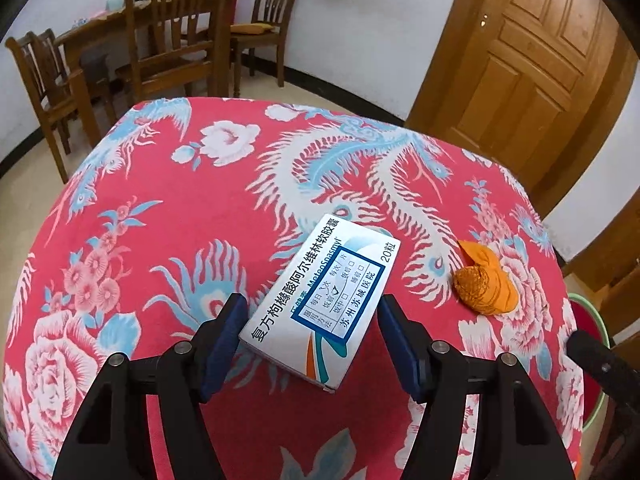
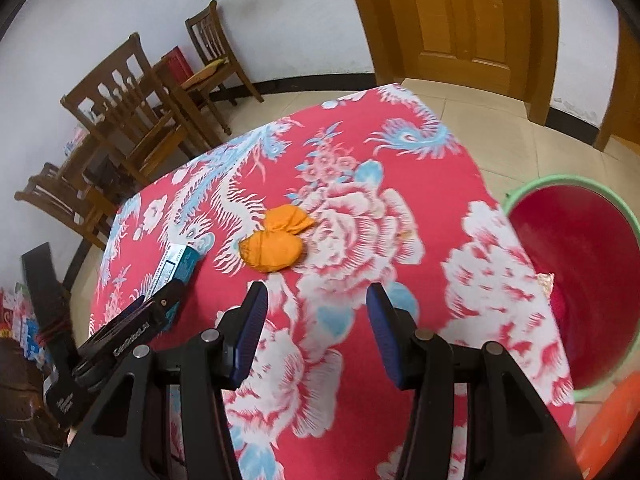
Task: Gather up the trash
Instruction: 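Grasp the orange snack bag with the right gripper while the left gripper holds the medicine box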
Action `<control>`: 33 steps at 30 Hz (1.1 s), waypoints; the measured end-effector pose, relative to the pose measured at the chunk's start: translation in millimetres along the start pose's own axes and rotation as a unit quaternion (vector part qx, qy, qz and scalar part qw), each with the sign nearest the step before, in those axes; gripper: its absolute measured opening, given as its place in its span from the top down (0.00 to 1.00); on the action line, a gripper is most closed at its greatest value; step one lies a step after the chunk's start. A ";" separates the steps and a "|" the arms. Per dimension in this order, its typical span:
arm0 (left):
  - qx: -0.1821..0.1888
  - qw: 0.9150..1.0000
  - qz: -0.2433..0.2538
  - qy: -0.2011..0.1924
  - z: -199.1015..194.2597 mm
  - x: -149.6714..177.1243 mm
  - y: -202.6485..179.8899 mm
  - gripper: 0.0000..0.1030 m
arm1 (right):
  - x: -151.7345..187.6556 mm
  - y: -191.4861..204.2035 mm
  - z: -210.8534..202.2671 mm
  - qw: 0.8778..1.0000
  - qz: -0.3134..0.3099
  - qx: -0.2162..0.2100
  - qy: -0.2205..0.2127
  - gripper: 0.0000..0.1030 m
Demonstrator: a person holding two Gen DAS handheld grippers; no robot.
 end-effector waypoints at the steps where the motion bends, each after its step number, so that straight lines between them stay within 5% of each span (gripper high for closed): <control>1: 0.000 1.000 -0.004 -0.002 -0.9 -1.0 2.3 0.34 | -1.6 3.0 4.4 1.000 -0.003 -0.001 0.002 0.48; 20: -0.004 0.996 -0.079 -0.028 -4.7 -17.1 39.0 0.35 | -23.9 41.5 72.9 0.997 -0.073 0.031 0.019 0.49; 25: -0.004 0.996 -0.080 -0.028 -4.3 -17.1 39.6 0.35 | -24.8 43.2 73.4 0.996 -0.087 0.029 0.011 0.62; 27: -0.004 0.996 -0.079 -0.028 -4.0 -17.1 39.6 0.35 | -24.1 43.9 71.9 0.996 -0.087 0.023 0.010 0.76; 33: 0.000 0.997 -0.066 -0.031 -5.1 -15.0 34.5 0.35 | -22.6 44.9 55.2 0.995 -0.093 0.021 -0.008 0.82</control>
Point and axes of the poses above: each gripper's, at about its wrist camera, not at the fingertips, and z roughly the way its jaws point, y to its left, x to its underside, the point moved 5 cm from there along z, roughly the way its jaws point, and after that the axes turned 15 degrees about -z, right-handed, at the moved point
